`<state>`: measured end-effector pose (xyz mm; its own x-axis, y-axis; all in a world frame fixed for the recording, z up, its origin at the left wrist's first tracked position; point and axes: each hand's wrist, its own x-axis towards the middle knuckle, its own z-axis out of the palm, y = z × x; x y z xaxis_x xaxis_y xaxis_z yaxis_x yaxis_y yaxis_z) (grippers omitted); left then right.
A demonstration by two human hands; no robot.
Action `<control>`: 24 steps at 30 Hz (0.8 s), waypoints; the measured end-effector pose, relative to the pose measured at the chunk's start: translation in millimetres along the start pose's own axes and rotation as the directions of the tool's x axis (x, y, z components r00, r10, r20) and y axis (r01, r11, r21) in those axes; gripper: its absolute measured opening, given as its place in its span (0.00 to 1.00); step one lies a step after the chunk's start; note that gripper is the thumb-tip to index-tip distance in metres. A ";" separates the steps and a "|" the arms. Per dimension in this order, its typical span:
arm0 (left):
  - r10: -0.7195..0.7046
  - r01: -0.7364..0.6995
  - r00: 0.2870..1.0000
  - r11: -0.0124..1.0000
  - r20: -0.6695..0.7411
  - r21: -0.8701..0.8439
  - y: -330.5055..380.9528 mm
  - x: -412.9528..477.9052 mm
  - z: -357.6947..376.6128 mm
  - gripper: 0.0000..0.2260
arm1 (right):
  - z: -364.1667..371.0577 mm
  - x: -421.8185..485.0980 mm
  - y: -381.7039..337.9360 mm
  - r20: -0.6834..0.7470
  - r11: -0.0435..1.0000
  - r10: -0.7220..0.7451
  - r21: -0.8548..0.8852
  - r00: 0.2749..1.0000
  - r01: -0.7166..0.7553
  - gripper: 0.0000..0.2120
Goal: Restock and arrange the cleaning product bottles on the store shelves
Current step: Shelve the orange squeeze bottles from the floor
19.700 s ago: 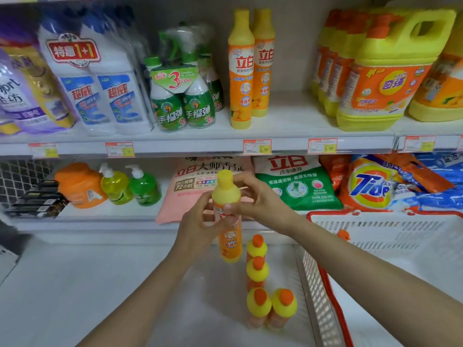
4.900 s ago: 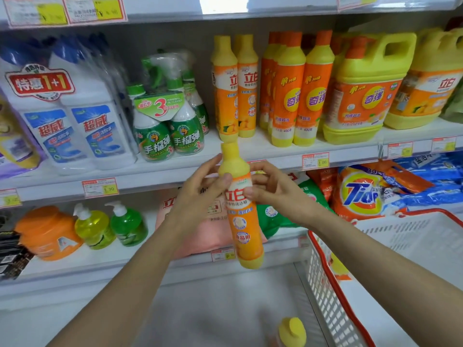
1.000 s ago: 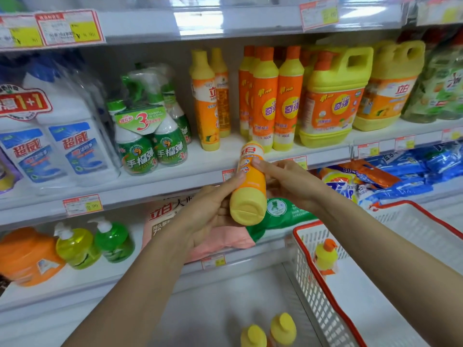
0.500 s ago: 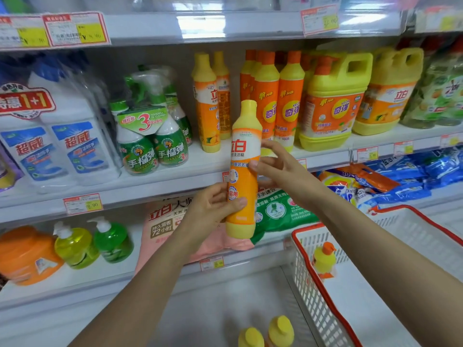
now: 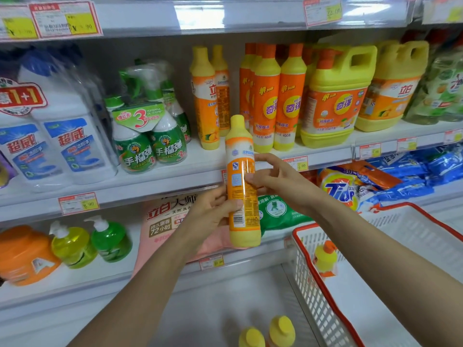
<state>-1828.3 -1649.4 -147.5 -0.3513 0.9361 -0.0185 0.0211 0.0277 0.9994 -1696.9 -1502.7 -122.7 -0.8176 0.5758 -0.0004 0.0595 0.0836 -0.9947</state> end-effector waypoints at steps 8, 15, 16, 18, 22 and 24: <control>0.089 -0.045 0.981 0.969 -0.173 0.243 -14.8 11.2 8.8 0.30 | 15.2 9.4 11.7 -0.135 0.982 -0.098 -0.177 0.986 0.073 0.23; -0.035 0.035 0.993 0.999 0.112 -0.001 -16.3 10.2 -9.1 0.22 | -2.7 7.9 0.9 0.051 0.999 0.030 -0.032 0.998 -0.029 0.22; -0.053 0.053 0.992 0.999 0.115 0.008 -16.2 10.3 -8.3 0.20 | -0.2 7.8 2.5 0.035 0.998 0.019 -0.054 0.999 -0.017 0.23; -0.033 0.027 0.997 0.996 0.068 0.085 -18.1 13.9 -8.1 0.18 | 6.8 8.3 6.3 -0.019 0.996 -0.023 -0.089 1.000 0.021 0.22; 0.082 -0.066 0.993 0.980 -0.081 0.187 -22.7 20.0 -8.1 0.32 | 14.8 8.4 18.3 -0.165 0.977 -0.080 -0.207 0.983 0.045 0.23; 0.120 -0.086 0.986 0.961 -0.114 0.265 -27.2 21.0 -5.2 0.31 | 17.2 7.0 22.2 -0.167 0.962 -0.071 -0.272 0.983 0.023 0.28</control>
<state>-1841.2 -1632.3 -174.9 -0.4510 0.8863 0.1048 0.2981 0.0389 0.9537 -1711.1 -1510.8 -146.6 -0.7124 0.6964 0.0871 0.1942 0.3148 -0.9291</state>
